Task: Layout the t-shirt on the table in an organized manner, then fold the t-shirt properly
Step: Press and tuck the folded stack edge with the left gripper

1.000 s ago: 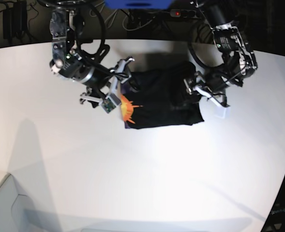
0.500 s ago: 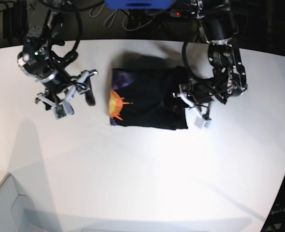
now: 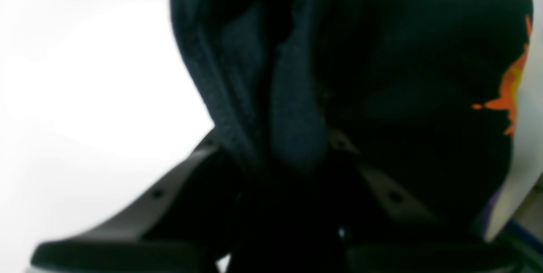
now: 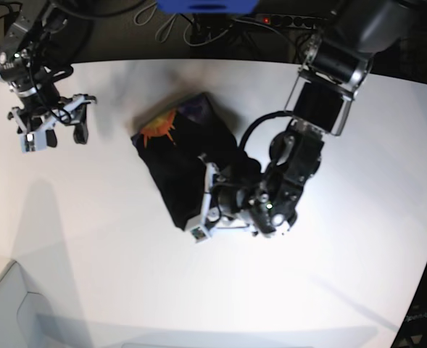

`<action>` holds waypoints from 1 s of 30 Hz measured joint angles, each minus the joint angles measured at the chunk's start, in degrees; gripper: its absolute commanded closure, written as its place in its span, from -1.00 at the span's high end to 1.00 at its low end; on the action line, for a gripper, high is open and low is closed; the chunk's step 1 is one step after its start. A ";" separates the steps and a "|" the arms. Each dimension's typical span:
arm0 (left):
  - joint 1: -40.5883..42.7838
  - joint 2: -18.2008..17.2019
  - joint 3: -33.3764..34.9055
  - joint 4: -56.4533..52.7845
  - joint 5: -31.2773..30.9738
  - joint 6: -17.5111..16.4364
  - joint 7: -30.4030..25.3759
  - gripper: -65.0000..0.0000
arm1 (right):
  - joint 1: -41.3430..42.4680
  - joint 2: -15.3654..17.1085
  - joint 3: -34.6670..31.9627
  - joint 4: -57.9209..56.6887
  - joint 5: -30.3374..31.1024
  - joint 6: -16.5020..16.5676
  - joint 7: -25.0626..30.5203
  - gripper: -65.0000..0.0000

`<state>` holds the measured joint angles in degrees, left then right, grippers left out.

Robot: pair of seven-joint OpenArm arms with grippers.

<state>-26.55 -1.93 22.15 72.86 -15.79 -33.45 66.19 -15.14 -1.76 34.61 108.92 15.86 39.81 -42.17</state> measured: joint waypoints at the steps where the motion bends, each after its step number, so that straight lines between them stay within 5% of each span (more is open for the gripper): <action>1: -1.16 0.13 2.67 -0.28 0.26 -0.13 -1.97 -1.00 | -0.48 -0.09 0.94 0.00 0.02 -0.02 0.09 0.25; 11: -8.79 3.72 27.21 -13.00 0.37 -0.39 -15.30 -1.00 | -6.82 -0.52 1.64 3.13 0.50 -0.02 0.42 0.25; 18: -11.10 5.79 30.56 -18.03 1.29 -0.39 -19.39 -1.00 | -7.48 -3.74 4.46 3.17 0.50 -0.02 0.39 0.25; 26: -10.45 9.90 30.73 -21.31 17.99 -0.42 -22.53 -0.99 | -9.55 -3.93 5.01 3.26 0.50 -0.02 0.22 0.25; 30: -10.03 9.94 30.71 -21.33 19.23 -0.39 -23.21 -0.72 | -9.35 -4.81 5.03 3.72 0.81 0.00 0.87 0.25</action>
<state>-36.58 8.01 52.86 51.53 3.44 -33.85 42.98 -24.49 -6.57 39.64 112.64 16.67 39.81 -41.30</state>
